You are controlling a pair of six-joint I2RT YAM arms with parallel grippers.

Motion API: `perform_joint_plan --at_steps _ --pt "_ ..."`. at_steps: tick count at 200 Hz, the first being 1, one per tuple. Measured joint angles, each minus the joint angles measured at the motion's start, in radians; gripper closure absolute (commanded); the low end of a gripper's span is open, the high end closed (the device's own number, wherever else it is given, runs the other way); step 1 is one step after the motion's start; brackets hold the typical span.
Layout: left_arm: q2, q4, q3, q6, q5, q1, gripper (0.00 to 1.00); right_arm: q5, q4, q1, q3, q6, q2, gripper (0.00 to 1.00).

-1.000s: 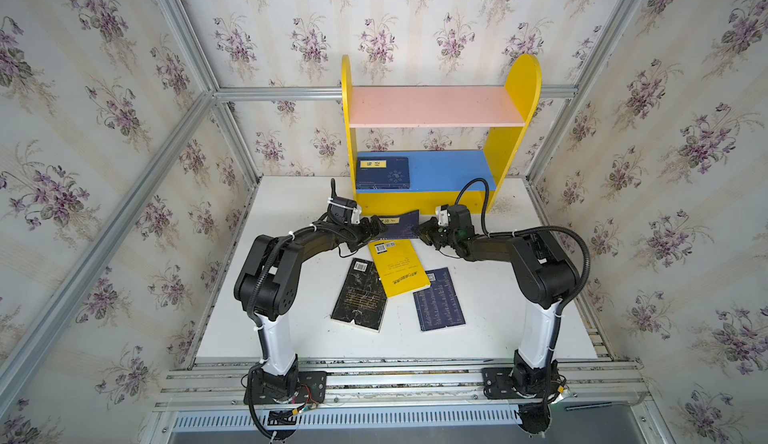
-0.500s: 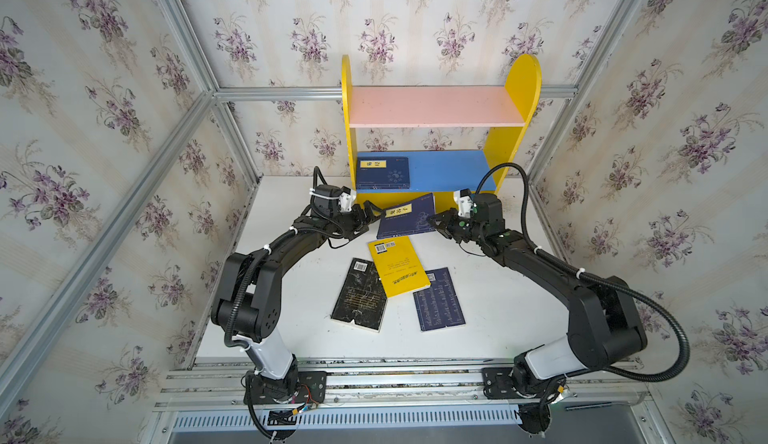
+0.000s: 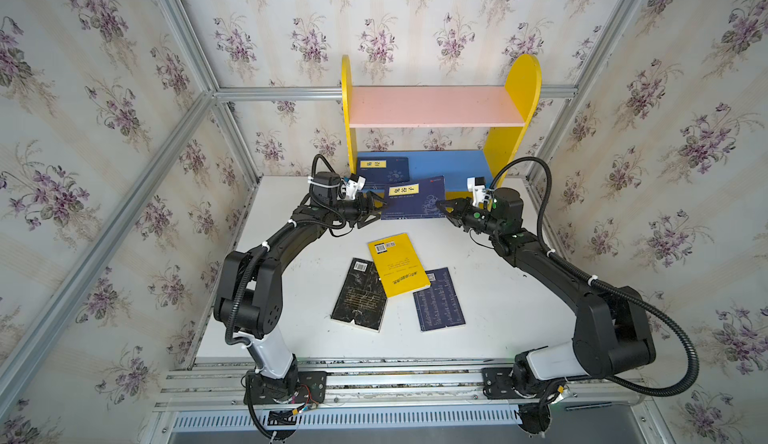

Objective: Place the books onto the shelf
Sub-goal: 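Lift the dark blue book upright with the right gripper while the left steadies it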

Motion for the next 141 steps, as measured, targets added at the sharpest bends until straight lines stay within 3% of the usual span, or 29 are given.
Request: perform_joint_plan --at_steps 43,56,84,94,119,141 --pt "0.015 0.01 0.048 -0.031 0.031 -0.006 0.44 -0.048 0.148 -0.002 0.01 0.076 0.061 0.92" --pt "0.015 0.026 0.053 -0.046 0.04 -0.008 0.6 -0.053 0.185 -0.002 0.018 0.095 0.08 0.92" --pt "0.015 0.097 0.052 -0.106 0.056 -0.006 0.81 -0.064 0.255 -0.002 0.031 0.129 0.118 0.88" --pt "0.014 0.146 0.042 -0.135 0.064 -0.003 0.85 -0.066 0.266 -0.003 0.033 0.137 0.128 0.83" --pt "0.014 0.292 0.002 -0.227 0.08 0.004 0.93 -0.067 0.29 -0.005 0.039 0.165 0.148 0.58" --pt "0.008 0.371 -0.02 -0.279 0.078 0.015 0.95 -0.075 0.315 -0.013 0.039 0.183 0.166 0.52"
